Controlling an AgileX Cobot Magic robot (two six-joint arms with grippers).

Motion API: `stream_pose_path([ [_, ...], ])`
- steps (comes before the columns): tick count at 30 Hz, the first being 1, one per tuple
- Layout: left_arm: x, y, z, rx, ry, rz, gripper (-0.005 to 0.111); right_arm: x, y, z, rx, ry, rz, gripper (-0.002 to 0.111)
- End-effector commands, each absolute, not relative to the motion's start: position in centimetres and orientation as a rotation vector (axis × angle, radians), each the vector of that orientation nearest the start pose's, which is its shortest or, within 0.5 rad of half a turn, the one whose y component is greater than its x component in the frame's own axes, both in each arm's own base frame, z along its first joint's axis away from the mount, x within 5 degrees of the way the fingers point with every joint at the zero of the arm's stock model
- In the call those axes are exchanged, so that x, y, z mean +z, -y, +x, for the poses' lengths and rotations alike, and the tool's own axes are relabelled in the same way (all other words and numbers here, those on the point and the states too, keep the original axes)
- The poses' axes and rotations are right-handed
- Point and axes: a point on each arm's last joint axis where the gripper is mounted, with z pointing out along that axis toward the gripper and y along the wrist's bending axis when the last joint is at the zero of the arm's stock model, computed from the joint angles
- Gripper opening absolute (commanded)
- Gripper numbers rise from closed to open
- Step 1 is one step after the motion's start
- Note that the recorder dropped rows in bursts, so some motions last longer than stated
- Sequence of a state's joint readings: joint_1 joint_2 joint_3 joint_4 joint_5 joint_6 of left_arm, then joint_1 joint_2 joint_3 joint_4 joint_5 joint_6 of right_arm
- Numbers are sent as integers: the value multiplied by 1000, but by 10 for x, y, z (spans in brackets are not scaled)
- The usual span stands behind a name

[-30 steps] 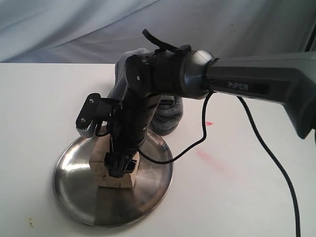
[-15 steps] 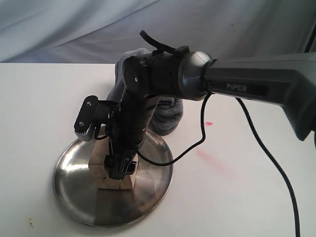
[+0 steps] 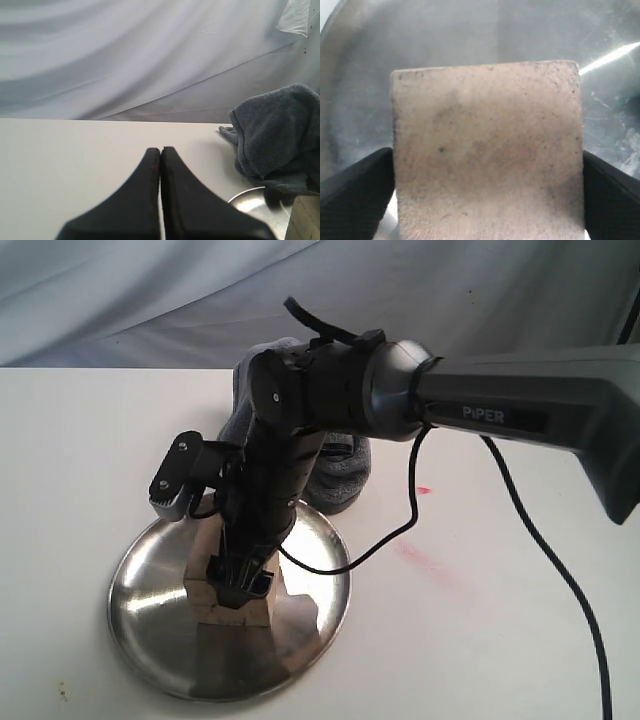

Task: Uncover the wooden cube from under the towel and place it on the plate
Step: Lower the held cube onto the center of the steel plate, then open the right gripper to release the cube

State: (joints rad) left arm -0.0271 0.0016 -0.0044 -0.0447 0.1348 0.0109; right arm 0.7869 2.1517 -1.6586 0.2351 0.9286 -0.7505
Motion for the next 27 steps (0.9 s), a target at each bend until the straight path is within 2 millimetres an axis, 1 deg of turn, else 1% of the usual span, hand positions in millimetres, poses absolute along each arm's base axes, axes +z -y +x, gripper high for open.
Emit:
stream_pose_path([
  [1, 201, 2, 56, -53, -1617, -1, 1, 201, -328, 299, 338, -2189, -1818, 85],
  [4, 201, 2, 56, -53, -1617, -1, 1, 220, -325, 296, 343, -2167, -1782, 85],
  [7, 201, 2, 56, -53, -1617, -1, 1, 232, -323, 294, 346, -2150, -1769, 84],
  [9, 201, 2, 56, -53, -1617, -1, 1, 235, -322, 294, 347, -2161, -1748, 83],
  [11, 201, 2, 56, -53, -1617, -1, 1, 235, -322, 294, 352, -2189, -1715, 78],
  [19, 201, 2, 56, -53, -1617, -1, 1, 235, -322, 294, 368, -2245, -1651, 35],
  [27, 201, 2, 56, -53, -1617, -1, 1, 235, -322, 294, 379, -2286, -1602, 10],
])
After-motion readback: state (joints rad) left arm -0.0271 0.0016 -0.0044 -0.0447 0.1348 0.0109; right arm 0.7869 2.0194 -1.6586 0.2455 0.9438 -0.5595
